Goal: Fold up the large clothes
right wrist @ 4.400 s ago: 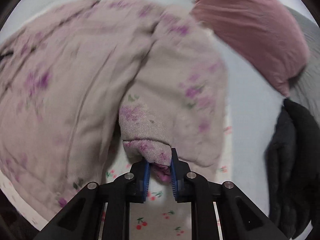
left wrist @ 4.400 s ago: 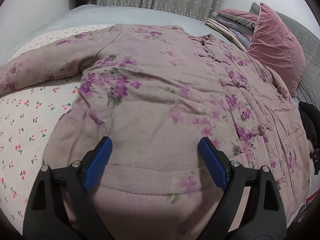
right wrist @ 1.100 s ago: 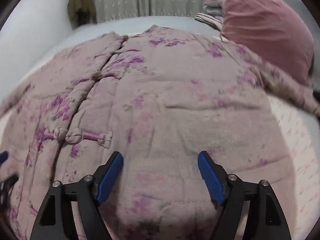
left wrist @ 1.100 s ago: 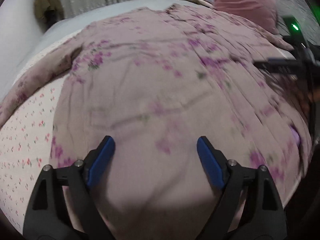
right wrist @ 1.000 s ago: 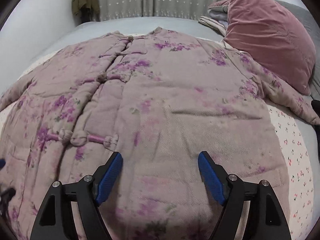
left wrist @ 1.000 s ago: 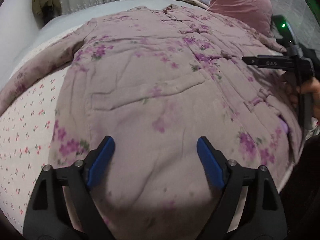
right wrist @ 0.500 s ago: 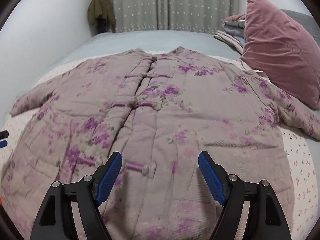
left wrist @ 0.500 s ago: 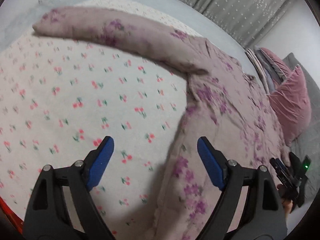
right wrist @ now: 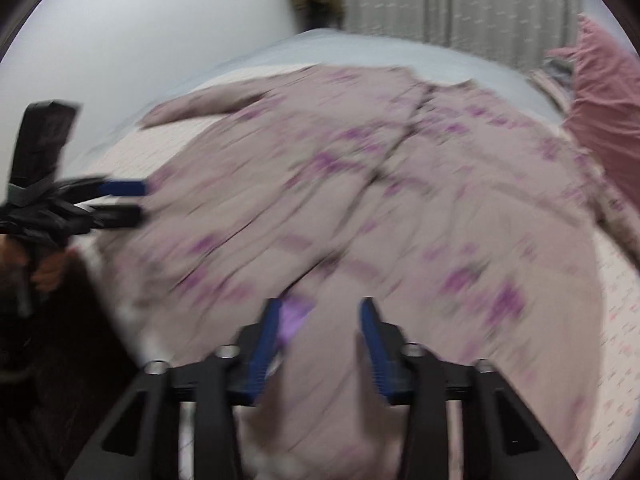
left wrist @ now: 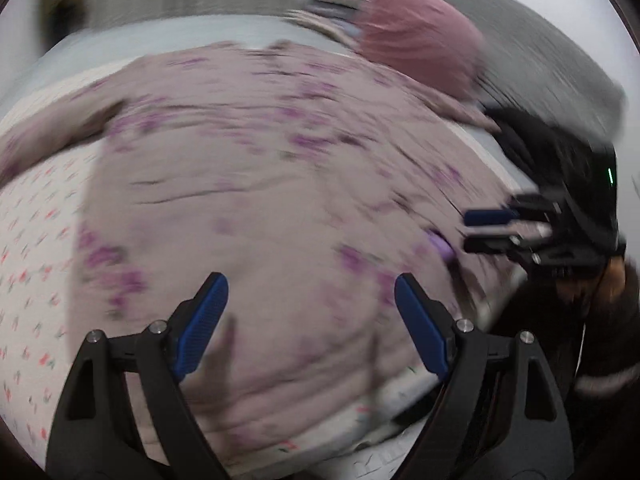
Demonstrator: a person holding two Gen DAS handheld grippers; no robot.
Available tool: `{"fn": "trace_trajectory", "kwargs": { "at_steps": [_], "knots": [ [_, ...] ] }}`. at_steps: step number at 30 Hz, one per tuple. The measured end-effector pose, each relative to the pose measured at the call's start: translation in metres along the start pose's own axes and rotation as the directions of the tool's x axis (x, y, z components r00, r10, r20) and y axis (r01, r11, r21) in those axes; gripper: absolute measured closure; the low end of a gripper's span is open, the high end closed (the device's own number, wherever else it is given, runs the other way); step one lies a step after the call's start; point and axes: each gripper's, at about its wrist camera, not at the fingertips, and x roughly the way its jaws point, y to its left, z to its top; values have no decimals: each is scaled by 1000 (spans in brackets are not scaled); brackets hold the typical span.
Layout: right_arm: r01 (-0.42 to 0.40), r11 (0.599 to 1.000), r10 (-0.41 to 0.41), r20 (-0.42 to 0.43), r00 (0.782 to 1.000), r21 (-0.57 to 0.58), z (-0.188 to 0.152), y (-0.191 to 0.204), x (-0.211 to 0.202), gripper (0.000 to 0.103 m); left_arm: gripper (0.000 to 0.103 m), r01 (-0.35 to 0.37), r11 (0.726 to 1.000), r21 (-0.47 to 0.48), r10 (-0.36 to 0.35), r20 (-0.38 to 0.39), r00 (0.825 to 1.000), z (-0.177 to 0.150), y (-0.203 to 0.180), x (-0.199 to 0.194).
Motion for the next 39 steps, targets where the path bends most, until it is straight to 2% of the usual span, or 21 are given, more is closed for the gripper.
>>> {"fn": "trace_trajectory", "kwargs": {
  "at_steps": [2, 4, 6, 7, 9, 10, 11, 12, 14, 15, 16, 20, 23, 27, 29, 32, 34, 39],
  "knots": [
    [-22, 1000, 22, -17, 1000, -7, -13, 9, -3, 73, 18, 47, 991, 128, -43, -33, 999, -7, -28, 7],
    [-13, 1000, 12, -25, 1000, -20, -25, 17, -6, 73, 18, 108, 958, 267, -90, -78, 993, -17, -56, 16],
    [-26, 1000, 25, -29, 999, -13, -33, 20, -10, 73, 18, 111, 934, 340, -70, -129, 989, -23, -70, 29],
    [-34, 999, 34, -30, 999, -5, -35, 19, -11, 73, 18, 82, 925, 372, -25, -155, 988, -26, -75, 40],
    [-43, 999, 44, -32, 999, 8, -39, 19, -13, 73, 33, 13, 918, 397, 57, -164, 985, -29, -77, 54],
    [-39, 999, 39, -32, 999, 13, -41, 19, -13, 73, 45, -16, 916, 401, 86, -157, 984, -28, -76, 57],
    [-35, 999, 36, -31, 999, 15, -43, 20, -14, 73, 77, -27, 920, 390, 88, -140, 986, -24, -74, 55],
    [-32, 999, 33, -28, 999, 17, -43, 21, -14, 73, 87, -23, 929, 368, 80, -140, 987, -20, -69, 50],
    [-30, 999, 30, -22, 999, 12, -43, 23, -14, 73, 87, -16, 961, 277, 44, -95, 995, -7, -54, 33],
    [-27, 1000, 27, -19, 999, -2, -42, 27, -14, 73, 87, -8, 976, 219, 18, -43, 999, 2, -43, 20],
    [-27, 999, 27, -16, 999, -25, -41, 31, -14, 73, 87, -25, 985, 172, 26, -1, 1000, 12, -33, 12],
    [-49, 991, 46, -33, 998, -128, -28, 49, 1, 72, 87, -43, 998, 43, 40, 69, 997, 41, 5, -3],
    [-37, 981, 24, -68, 997, -192, -18, 58, 24, 71, 87, -120, 991, 55, 115, 77, 990, 58, 16, 19],
    [41, 957, -76, -114, 990, -288, -8, 62, 57, 71, 85, -122, 992, 30, 121, 27, 992, 58, 28, 48],
    [44, 936, -91, -120, 989, -350, -6, 66, 64, 69, 82, -106, 994, -6, 106, 15, 994, 51, 39, 51],
    [57, 895, -126, -127, 984, -442, -5, 73, 71, 62, 75, -30, 998, -60, 31, 24, 999, 45, 48, 41],
    [64, 863, -149, -132, 980, -501, -1, 77, 75, 57, 71, -6, 999, -41, 7, 44, 999, 44, 46, 29],
    [46, 846, -151, -156, 976, -532, 18, 73, 97, 57, 71, 20, 999, 25, -21, 58, 998, 28, 38, 4]
  ]
}}
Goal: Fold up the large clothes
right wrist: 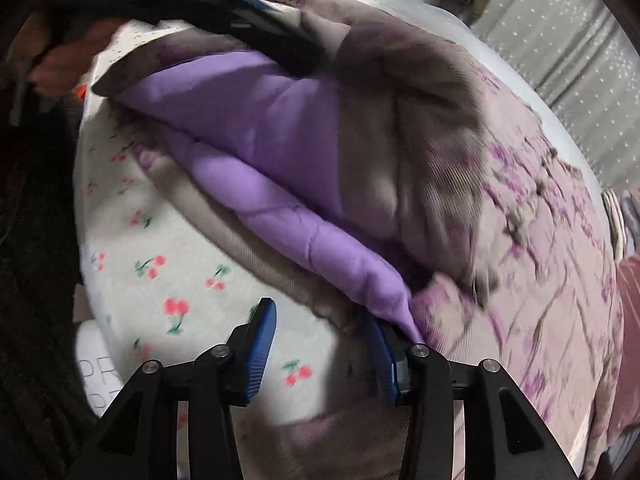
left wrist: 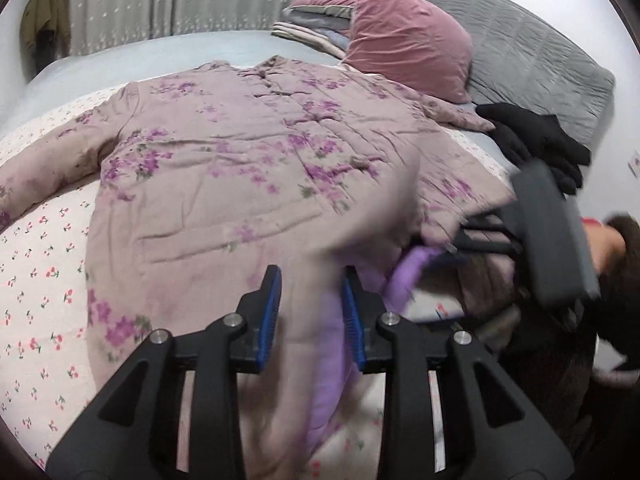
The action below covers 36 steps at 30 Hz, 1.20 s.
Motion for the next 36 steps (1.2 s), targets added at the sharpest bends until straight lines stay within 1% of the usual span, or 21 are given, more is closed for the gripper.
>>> {"fn": "trace_trajectory", "kwargs": {
  "at_steps": [2, 5, 6, 7, 8, 10, 13, 16, 19, 22, 23, 24, 25, 26, 27, 28, 29, 31, 32, 34, 36],
  "knots": [
    [6, 1000, -6, 3, 1000, -10, 7, -3, 6, 58, 71, 35, 999, 18, -35, 6, 999, -6, -5, -8],
    [21, 1000, -21, 8, 1000, -15, 15, -7, 11, 61, 71, 84, 992, 99, -86, 9, 996, -15, -25, -17],
    [39, 999, -38, 10, 999, -18, 16, -8, 12, 70, 71, 105, 987, 122, -106, 5, 994, -17, -30, -19],
    [61, 998, -61, 7, 998, -15, 18, -9, 13, 84, 71, 132, 980, 151, -133, -3, 991, -20, -38, -19],
    [68, 998, -68, 0, 998, -3, 19, -12, 13, 88, 71, 149, 973, 175, -149, -10, 989, -23, -44, -19],
    [29, 998, -29, 1, 1000, 48, 21, -21, 9, 93, 70, 146, 964, 223, -144, -25, 989, -27, -57, -20],
    [-56, 991, 54, 22, 998, 125, 21, -34, -4, 95, 66, 141, 954, 266, -138, -28, 990, -32, -70, -26],
    [-132, 980, 127, 47, 991, 147, 19, -38, -25, 95, 48, 134, 954, 267, -137, -11, 991, -33, -72, -32],
    [-205, 970, 201, 45, 979, 127, 14, -32, -45, 96, 48, 106, 970, 220, -110, 7, 994, -28, -62, -33],
    [-228, 969, 231, -22, 973, 93, 5, -25, -48, 96, 48, 120, 986, 114, -126, 51, 991, -20, -42, -37],
    [-256, 962, 262, -58, 963, 98, 0, -23, -44, 96, 48, 116, 991, 72, -120, 53, 991, -17, -34, -36],
    [-356, 928, 368, -122, 922, 107, -7, -17, -34, 103, 48, 115, 992, 46, -117, 48, 992, -16, -27, -33],
    [-437, 892, 451, -163, 878, 113, -14, -7, -28, 103, 48, 99, 995, 23, -100, 32, 995, -13, -23, -27],
    [-454, 886, 463, -199, 864, 90, -19, 3, -23, 103, 48, 76, 997, 15, -76, 17, 997, -12, -22, -22],
    [-425, 904, 424, -236, 874, 50, -26, 14, -20, 101, 48, 56, 998, 15, -56, 2, 998, -11, -22, -17],
    [-415, 909, 411, -242, 879, 39, -29, 15, -21, 101, 48, 50, 999, 17, -50, -12, 999, -10, -22, -12],
    [-410, 911, 409, -228, 884, 46, -30, 13, -25, 101, 48, 59, 998, 15, -58, -25, 998, -8, -24, -6],
    [-385, 920, 392, -146, 908, 72, -30, -2, -45, 96, 48, 87, 996, 11, -86, -37, 996, -5, -26, 1],
    [-383, 920, 391, -110, 914, 87, -28, -11, -53, 96, 48, 95, 995, 11, -95, -42, 995, -3, -28, 6],
    [-405, 903, 410, -5, 912, 140, -24, -35, -74, 96, 48, 103, 994, 24, -102, -56, 993, 0, -33, 17],
    [-395, 899, 385, 86, 919, 189, -21, -54, -90, 95, 48, 108, 993, 50, -103, -99, 990, -2, -41, 33]
  ]
}}
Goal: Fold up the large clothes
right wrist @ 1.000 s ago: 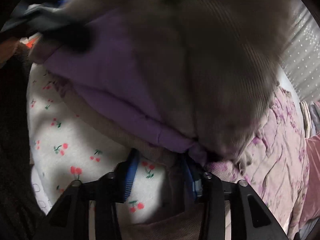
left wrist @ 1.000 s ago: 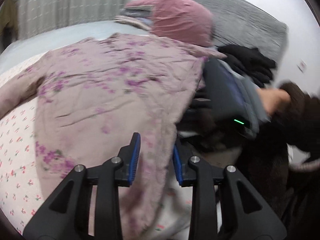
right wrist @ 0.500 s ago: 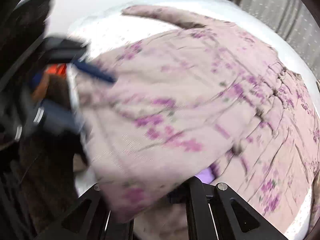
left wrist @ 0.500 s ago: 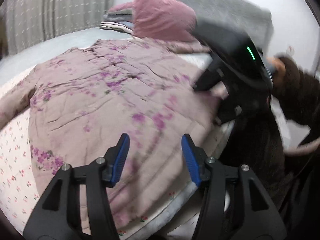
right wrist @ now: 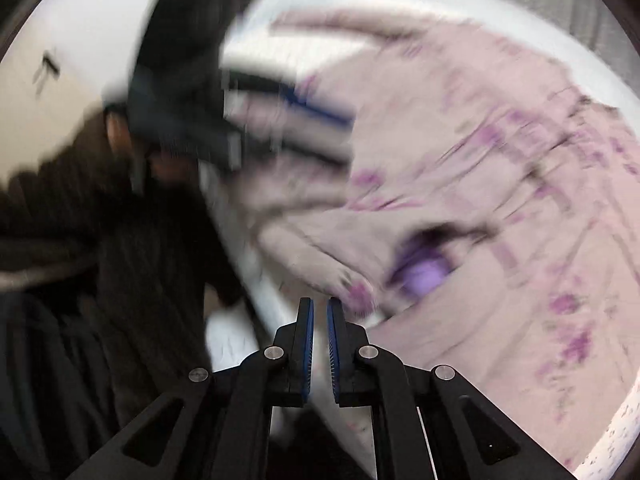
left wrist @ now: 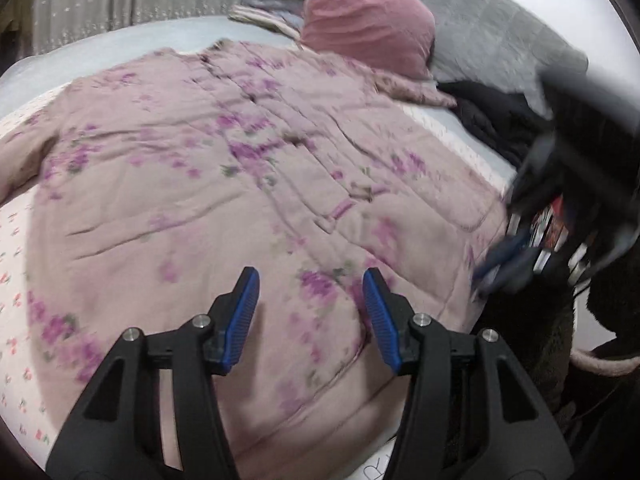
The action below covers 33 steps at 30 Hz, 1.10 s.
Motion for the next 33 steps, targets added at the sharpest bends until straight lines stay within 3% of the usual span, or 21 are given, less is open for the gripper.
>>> {"fn": "trace_trajectory", "kwargs": {
  "at_steps": [3, 5, 8, 11, 13, 16, 17, 19, 21, 23, 24, 27, 28, 30, 31, 32, 33],
  "knots": [
    [-14, 999, 9, 85, 996, 52, -2, -8, -19, 91, 48, 13, 999, 45, -6, -169, 986, -14, -12, 35],
    [5, 995, -18, 125, 992, 101, 1, -14, -19, 83, 48, -25, 981, 193, 58, -167, 984, -27, -33, 35],
    [28, 975, -62, 150, 987, 221, 1, -41, -12, 79, 48, -20, 975, 222, 61, -179, 982, -33, -41, 24],
    [103, 951, -136, 94, 986, 291, -1, -69, -1, 79, 47, -17, 989, 144, 39, -152, 988, -35, -31, 4],
    [125, 935, -163, 89, 983, 331, -16, -75, -5, 79, 47, -73, 995, 73, 80, -100, 992, -35, -20, -17],
    [142, 910, -205, 125, 971, 390, -51, -83, -28, 77, 35, -159, 985, -62, 157, -40, 987, -36, 11, -52],
    [160, 896, -233, 131, 964, 415, -66, -87, -40, 73, 33, -166, 981, -102, 164, -30, 986, -37, 22, -60],
    [193, 861, -286, 133, 949, 470, -96, -97, -61, 36, 33, -186, 961, -203, 185, -24, 983, -43, 55, -78],
    [223, 809, -350, 141, 926, 544, -134, -111, -84, 27, 33, -212, 928, -307, 207, -48, 977, -56, 90, -93],
    [209, 760, -363, 135, 922, 615, -165, -126, -97, 27, 33, -224, 889, -398, 203, -95, 975, -71, 117, -99],
    [190, 719, -367, 133, 921, 668, -187, -135, -104, 27, 33, -218, 867, -449, 180, -125, 976, -81, 130, -100],
    [115, 660, -324, 143, 935, 742, -225, -151, -100, 27, 33, -174, 819, -546, 72, -203, 977, -109, 149, -88],
    [79, 646, -288, 146, 947, 759, -235, -155, -93, 27, 33, -154, 817, -556, 34, -220, 975, -114, 148, -83],
    [-3, 622, -205, 166, 965, 783, -246, -159, -74, 27, 33, -97, 837, -538, -17, -202, 979, -108, 139, -80],
    [-70, 621, -150, 206, 967, 781, -246, -157, -64, 28, 35, -43, 840, -541, -74, -194, 978, -106, 135, -77],
    [-136, 638, -112, 266, 957, 758, -243, -151, -58, 30, 38, 43, 830, -556, -174, -186, 967, -106, 128, -67],
    [-168, 655, -80, 289, 954, 737, -235, -145, -53, 39, 44, 56, 832, -552, -199, -204, 958, -106, 121, -60]
  ]
}}
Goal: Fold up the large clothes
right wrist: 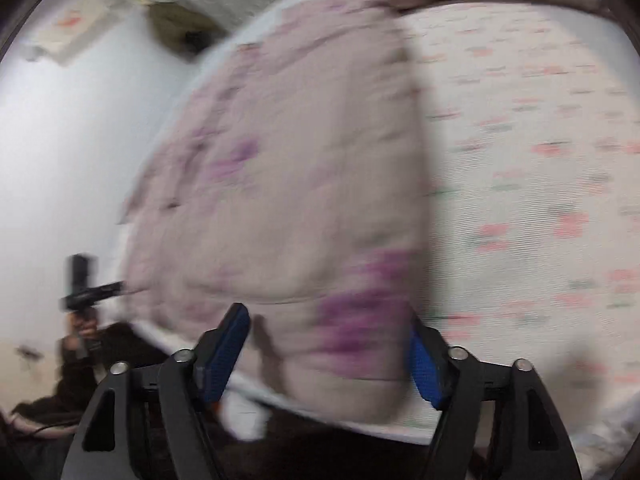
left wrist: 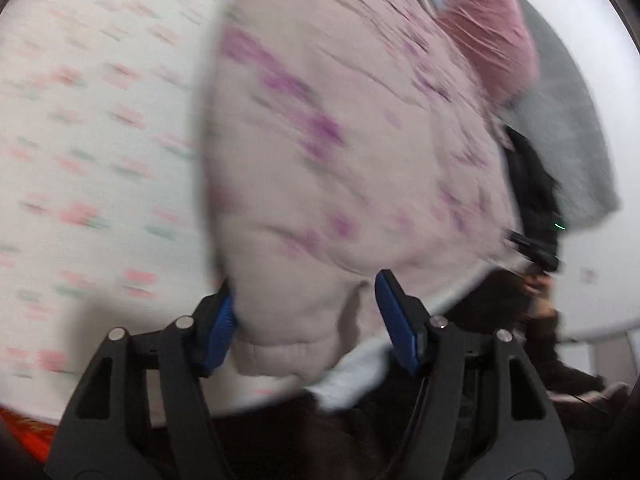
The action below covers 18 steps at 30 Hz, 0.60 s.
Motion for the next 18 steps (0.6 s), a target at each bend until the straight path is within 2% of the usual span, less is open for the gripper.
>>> {"fn": "trace_trajectory", "kwargs": {
  "at_steps": [1, 2, 4, 6, 7, 9, 10, 11, 12, 14, 15, 17, 18],
  "knots": [
    [-9, 1000, 9, -21, 1000, -16, -1, 8, 6, 71, 72, -29, 999, 19, 29, -23, 999, -1, -6, 7],
    [-7, 1000, 6, -41, 999, -25, 0, 16, 10, 79, 75, -100, 994, 47, 101, -21, 995, -3, -18, 10],
    [84, 992, -84, 0, 996, -90, 1, 39, -2, 83, 79, -114, 991, 62, 112, 45, 993, -6, -33, -4],
    [116, 986, -106, 90, 990, -121, 1, 58, -36, 84, 80, -69, 995, 69, 57, 172, 983, -14, -47, -40],
    [137, 983, -119, 137, 983, -123, 0, 63, -55, 85, 81, -73, 995, 66, 56, 220, 974, -19, -51, -56],
    [178, 977, -157, 173, 972, -115, 0, 64, -81, 87, 81, -116, 992, 50, 102, 228, 968, -23, -49, -61],
    [203, 973, -184, 162, 970, -110, 0, 62, -81, 87, 81, -141, 989, 46, 129, 205, 970, -23, -48, -55],
    [230, 968, -216, 132, 967, -102, 1, 58, -75, 87, 81, -174, 984, 32, 168, 144, 975, -23, -42, -36],
    [263, 961, -257, 71, 964, -92, 1, 50, -60, 87, 80, -203, 979, 24, 199, 100, 975, -21, -36, -25],
    [334, 939, -338, -34, 941, -84, -4, 34, -26, 86, 78, -276, 961, 21, 275, 27, 961, -19, -27, 6],
    [355, 933, -359, -84, 929, -67, -7, 24, -10, 81, 78, -284, 959, 14, 283, 34, 959, -19, -26, 11],
    [337, 941, -338, -78, 938, -31, -11, 16, -6, 77, 63, -308, 951, 18, 306, 65, 950, -18, -34, -1],
    [331, 944, -331, -62, 942, -15, -13, 18, -15, 66, 60, -332, 943, 25, 328, 97, 940, -19, -38, -9]
  ]
}}
